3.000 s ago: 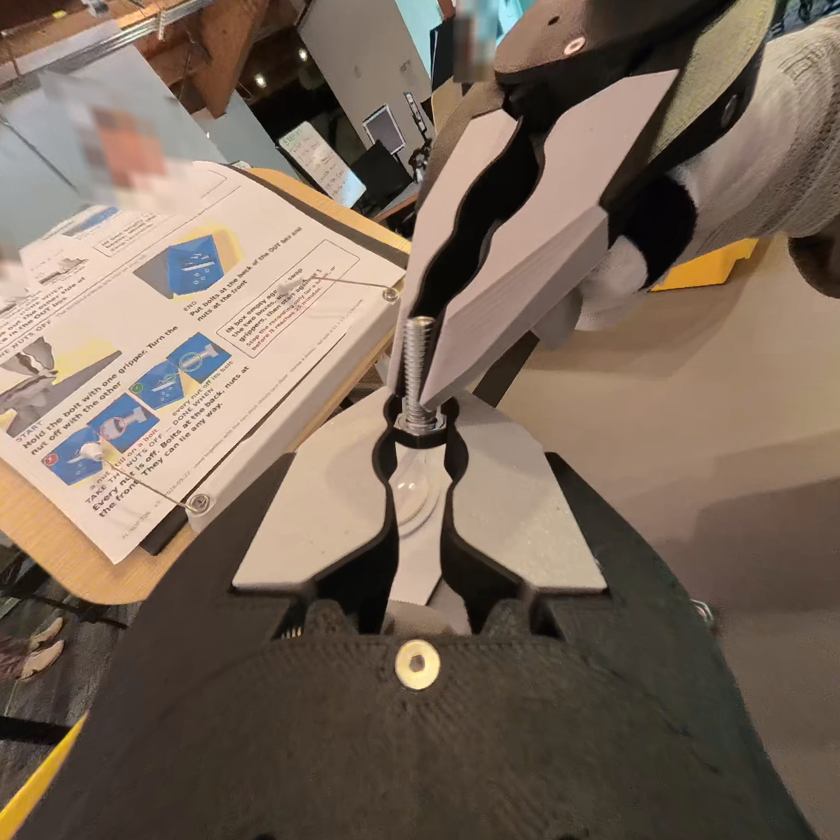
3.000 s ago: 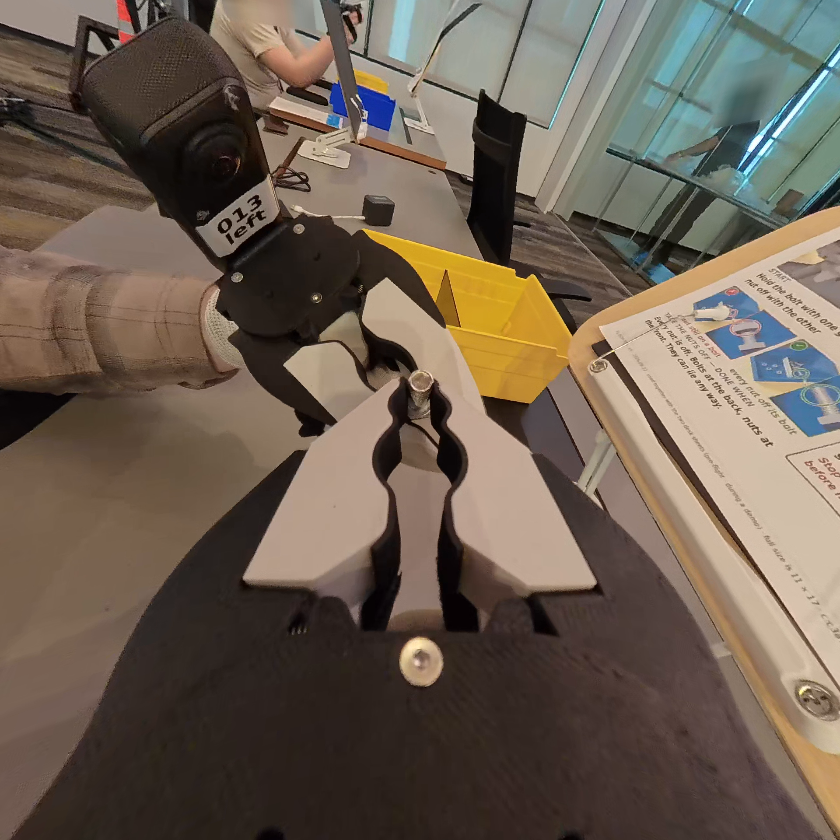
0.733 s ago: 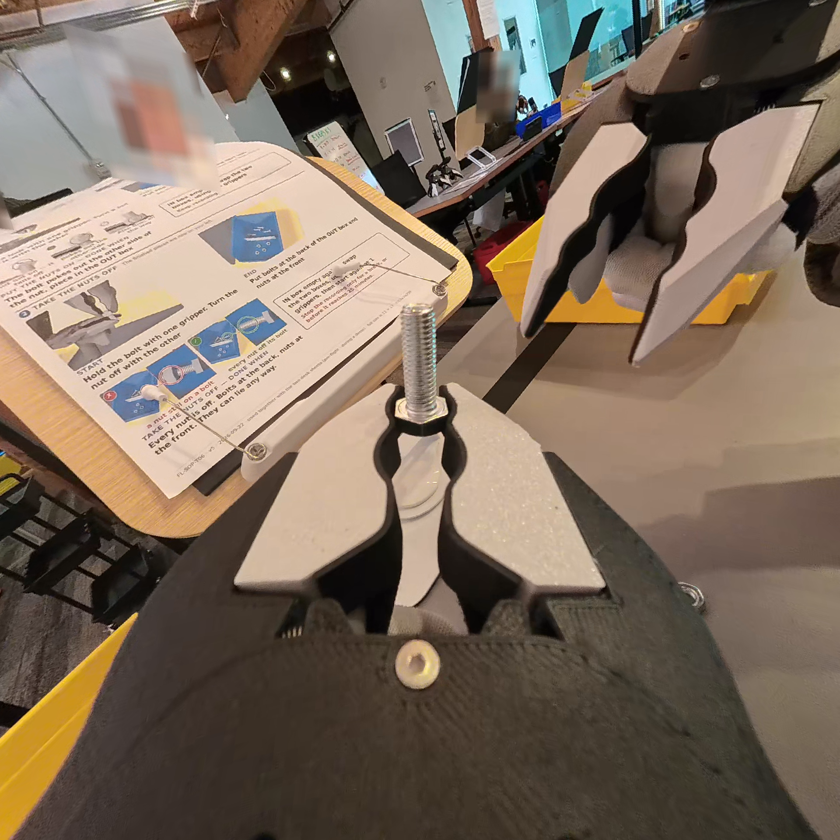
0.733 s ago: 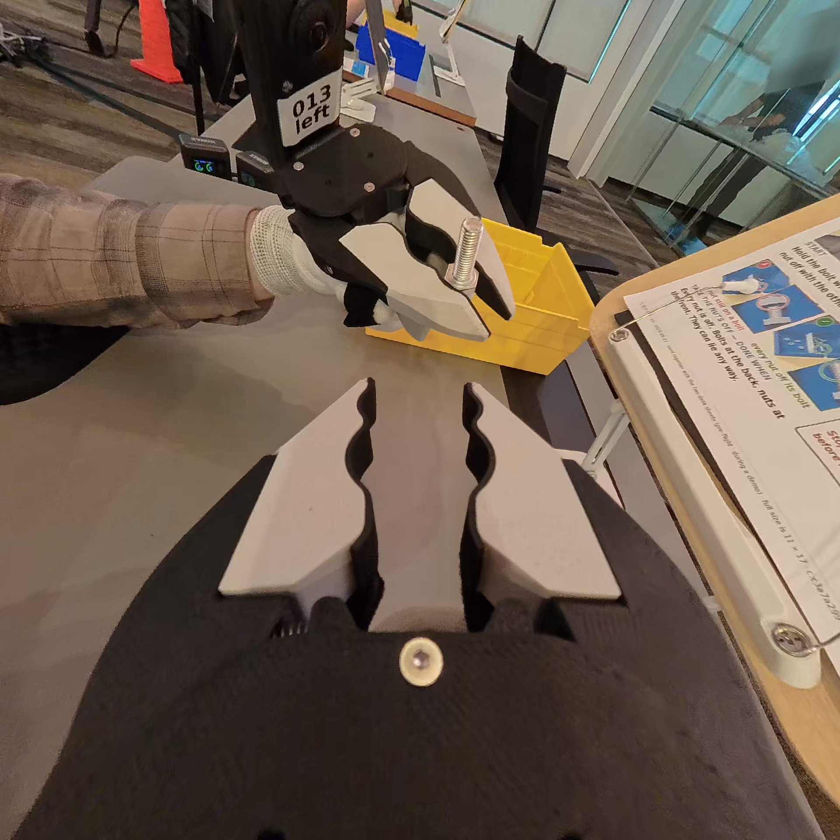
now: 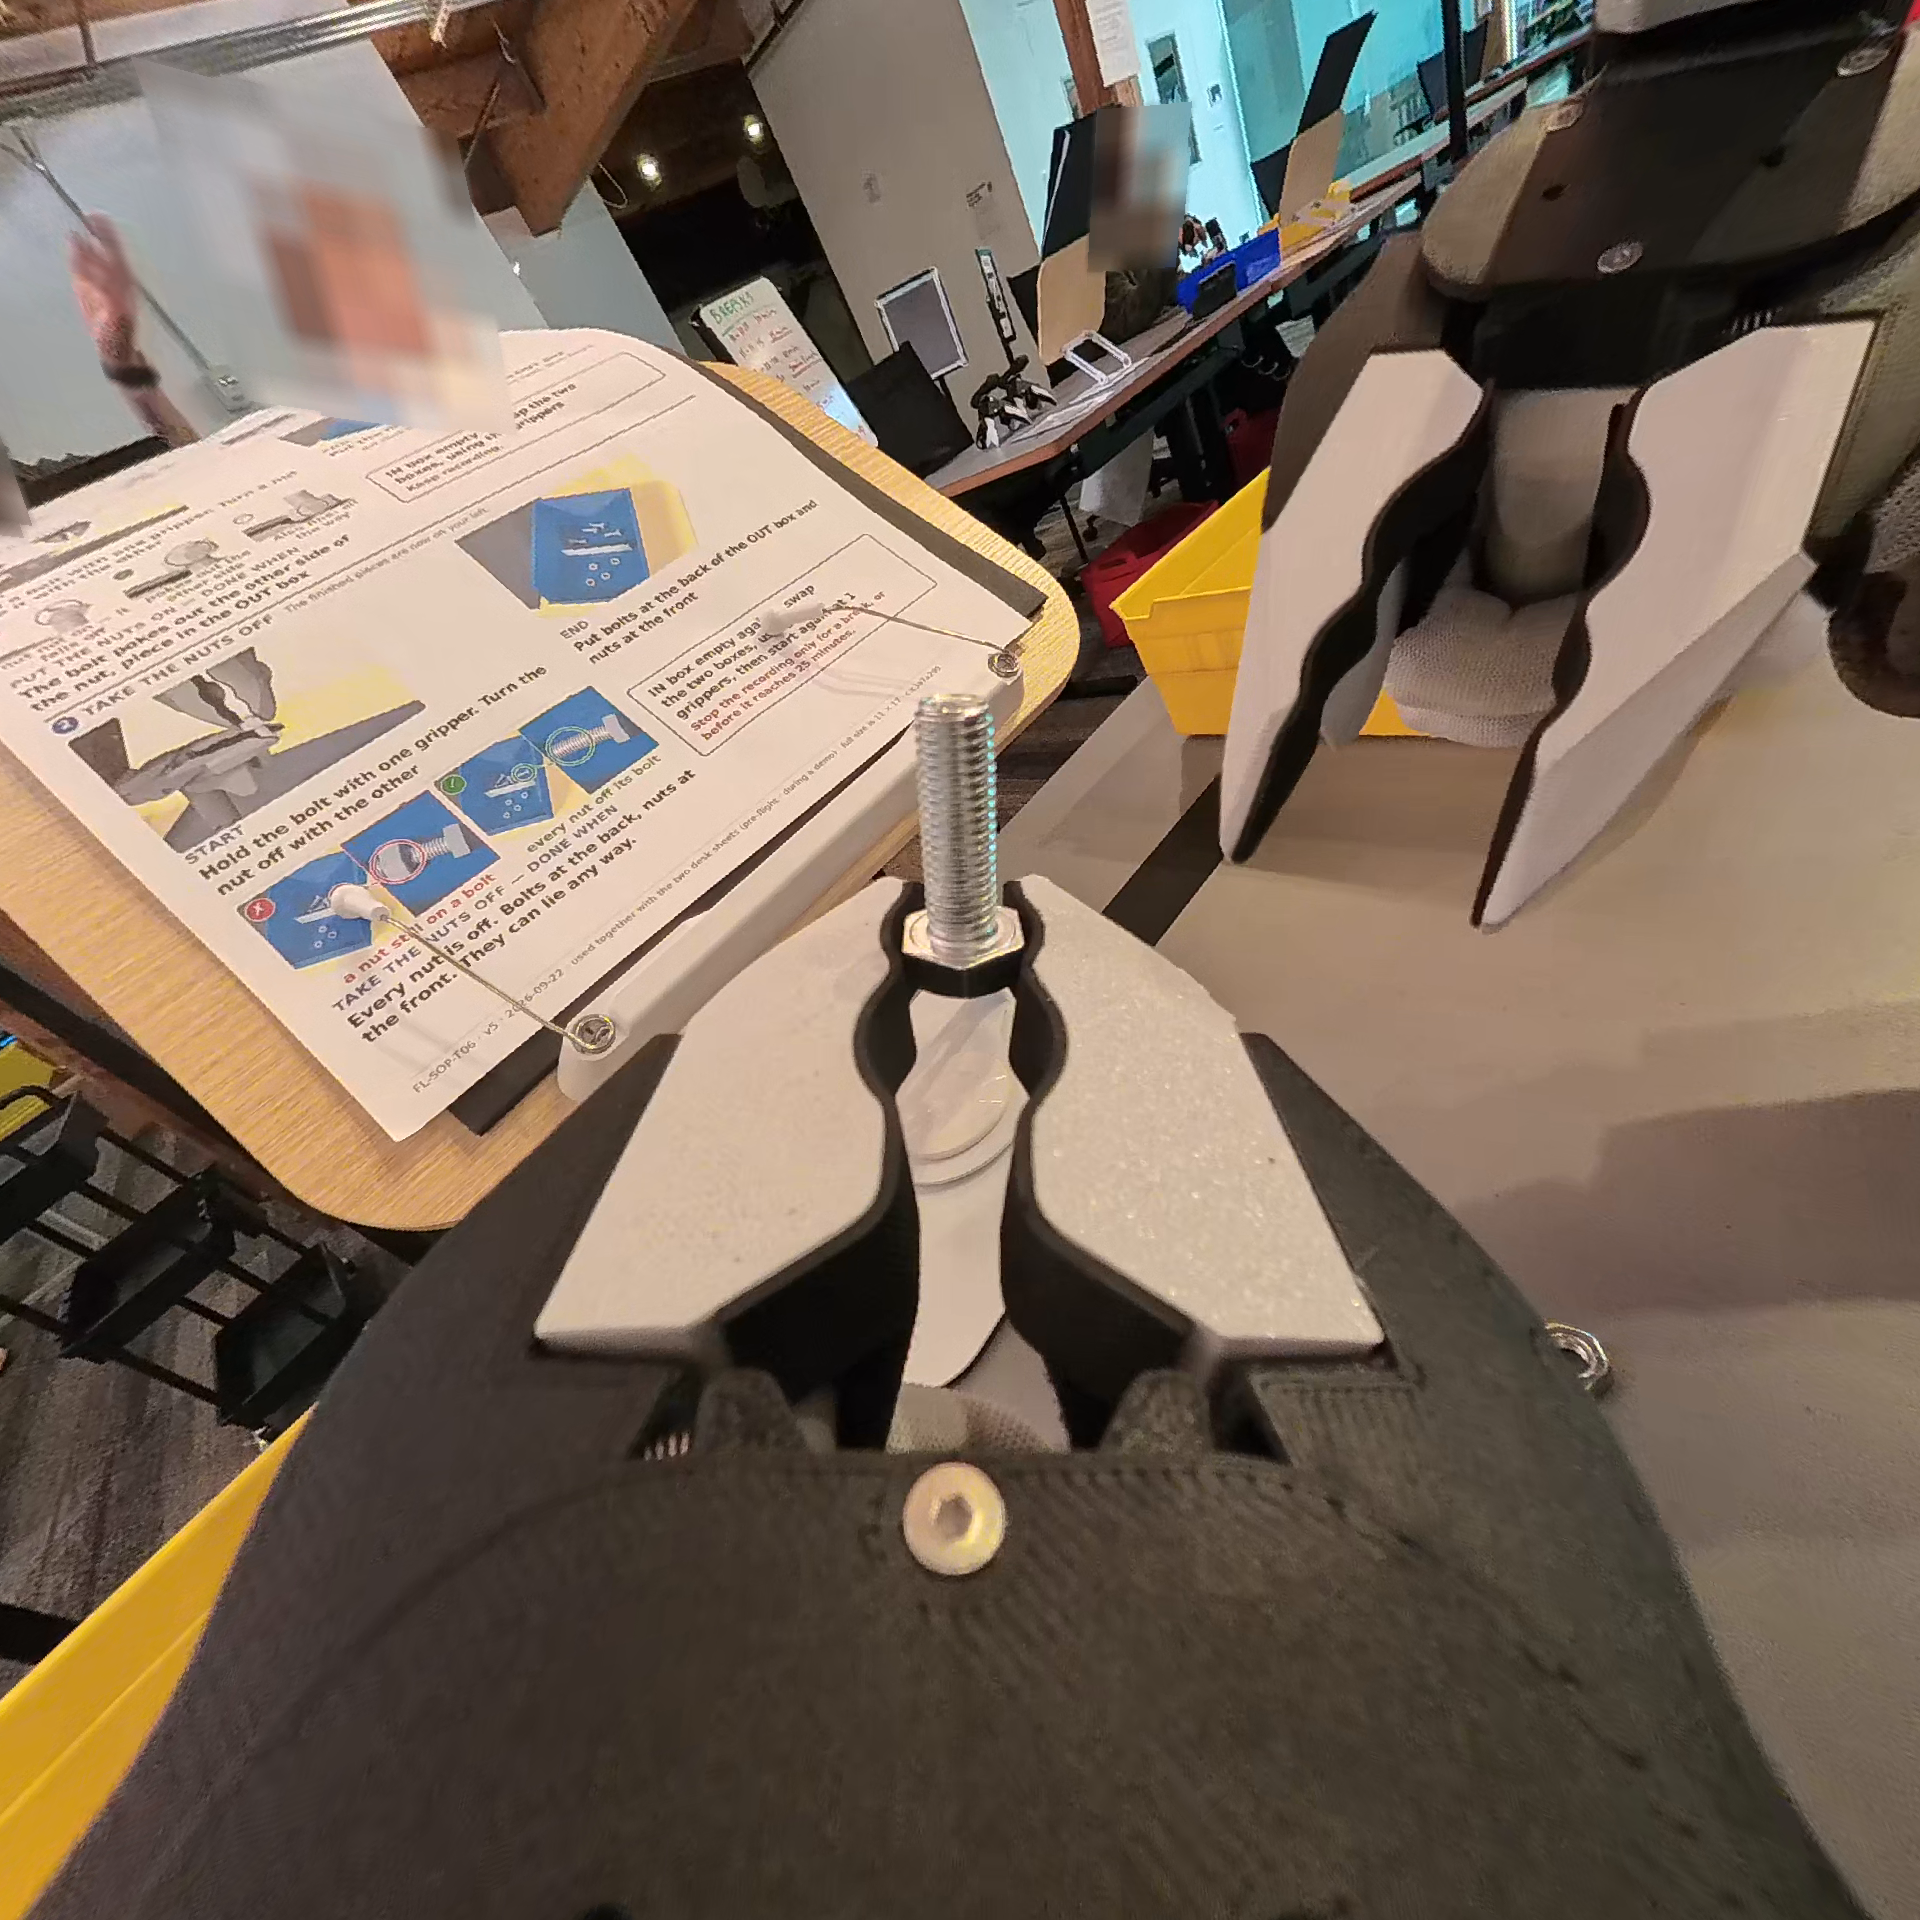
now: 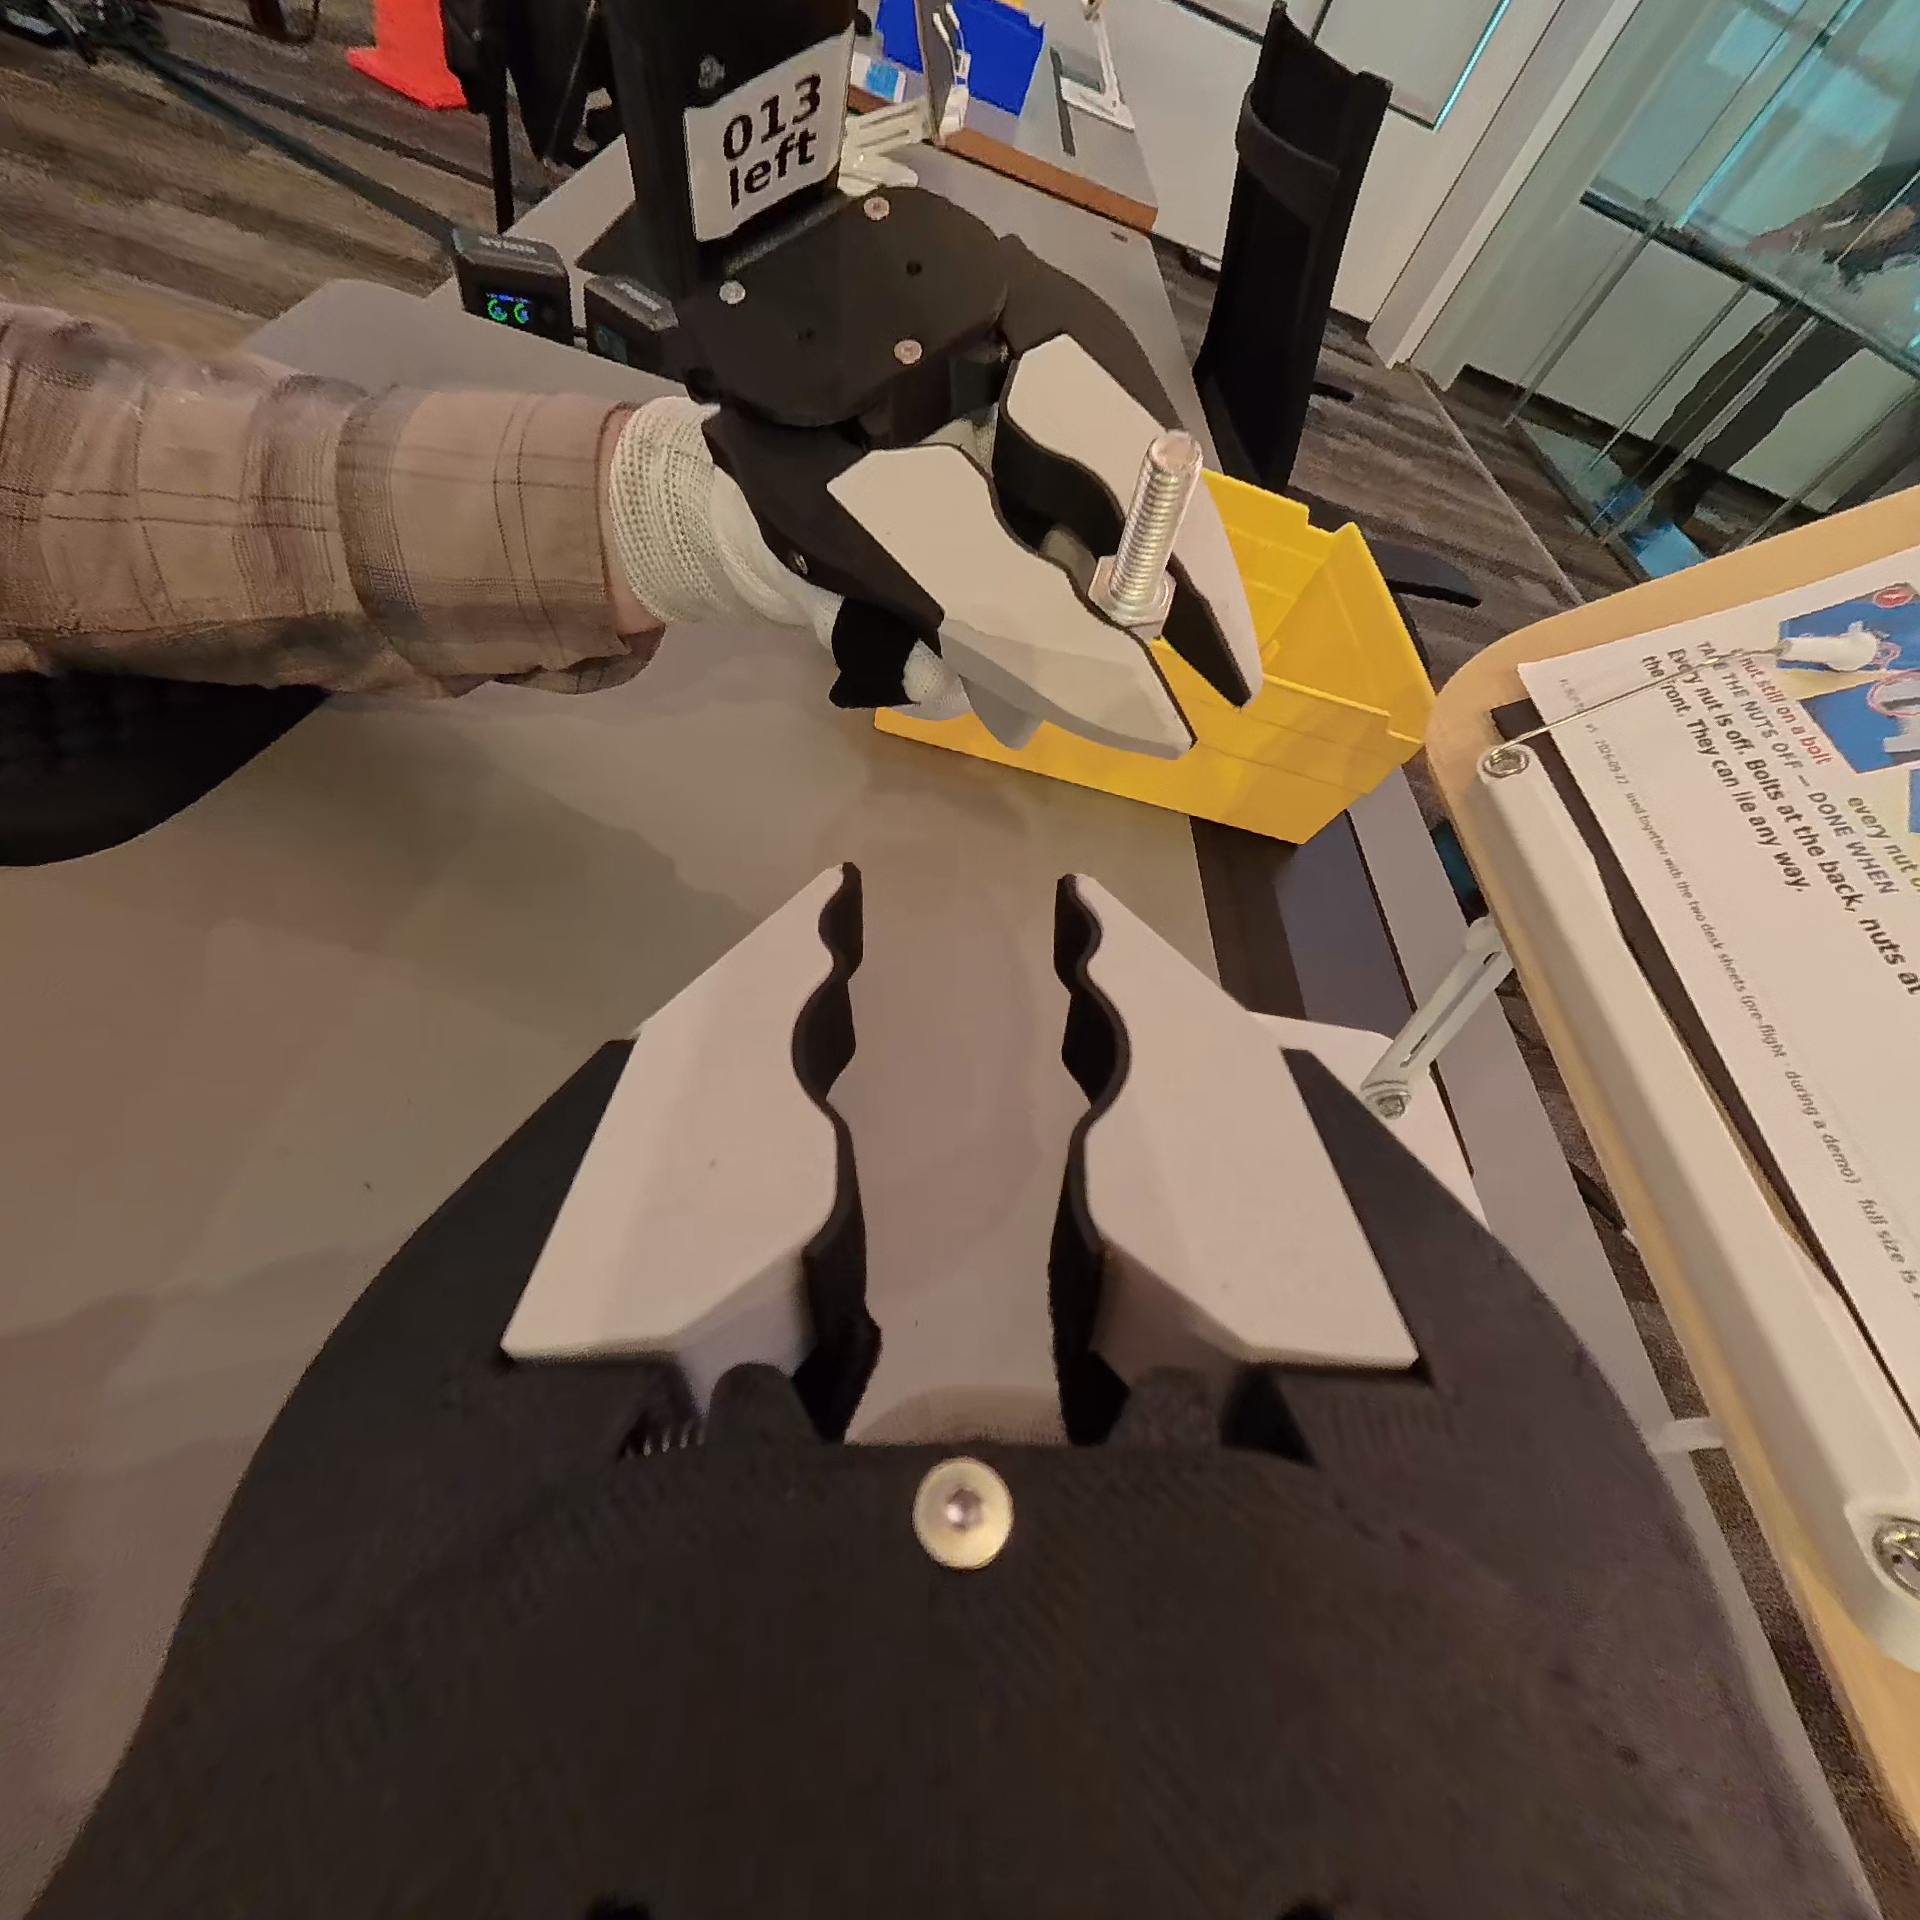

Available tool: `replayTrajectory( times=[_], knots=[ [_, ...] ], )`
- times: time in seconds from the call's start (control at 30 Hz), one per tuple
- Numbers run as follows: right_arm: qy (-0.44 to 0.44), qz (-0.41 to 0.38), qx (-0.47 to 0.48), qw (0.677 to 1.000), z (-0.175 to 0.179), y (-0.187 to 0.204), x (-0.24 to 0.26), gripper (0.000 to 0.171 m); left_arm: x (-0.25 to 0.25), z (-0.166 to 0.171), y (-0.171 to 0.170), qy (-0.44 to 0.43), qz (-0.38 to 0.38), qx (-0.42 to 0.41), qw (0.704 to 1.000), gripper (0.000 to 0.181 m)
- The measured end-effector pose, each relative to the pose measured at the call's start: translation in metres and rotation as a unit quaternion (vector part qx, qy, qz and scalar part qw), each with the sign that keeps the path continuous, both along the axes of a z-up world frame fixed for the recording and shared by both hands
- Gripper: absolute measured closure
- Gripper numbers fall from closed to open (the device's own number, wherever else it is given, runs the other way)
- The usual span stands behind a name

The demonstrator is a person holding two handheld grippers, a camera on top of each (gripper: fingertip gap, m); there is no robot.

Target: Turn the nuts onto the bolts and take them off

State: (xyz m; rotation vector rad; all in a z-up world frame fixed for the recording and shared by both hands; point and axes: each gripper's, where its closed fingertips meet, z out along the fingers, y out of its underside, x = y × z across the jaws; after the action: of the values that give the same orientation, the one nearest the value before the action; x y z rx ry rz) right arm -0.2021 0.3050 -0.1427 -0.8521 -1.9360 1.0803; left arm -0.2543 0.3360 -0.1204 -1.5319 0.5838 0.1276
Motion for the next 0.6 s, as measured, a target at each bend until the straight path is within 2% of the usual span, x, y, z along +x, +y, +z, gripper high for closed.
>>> replayTrajectory(
  times=[0.27,0.47,0.6],
  knots=[
    [-0.044,0.014,0.012,0.999,-0.021,-0.004,0.001,0.130,0.001,-0.002,0.000,0.003,-0.003,-0.005,1.000,0.167],
    [-0.011,0.007,0.014,1.000,-0.011,-0.004,-0.004,0.129,0.000,-0.001,-0.001,-0.001,-0.006,-0.004,1.000,0.167],
    [-0.001,0.013,-0.027,1.000,-0.011,0.001,-0.001,0.130,0.000,-0.001,-0.001,-0.008,-0.010,-0.003,1.000,0.167]
  ],
)
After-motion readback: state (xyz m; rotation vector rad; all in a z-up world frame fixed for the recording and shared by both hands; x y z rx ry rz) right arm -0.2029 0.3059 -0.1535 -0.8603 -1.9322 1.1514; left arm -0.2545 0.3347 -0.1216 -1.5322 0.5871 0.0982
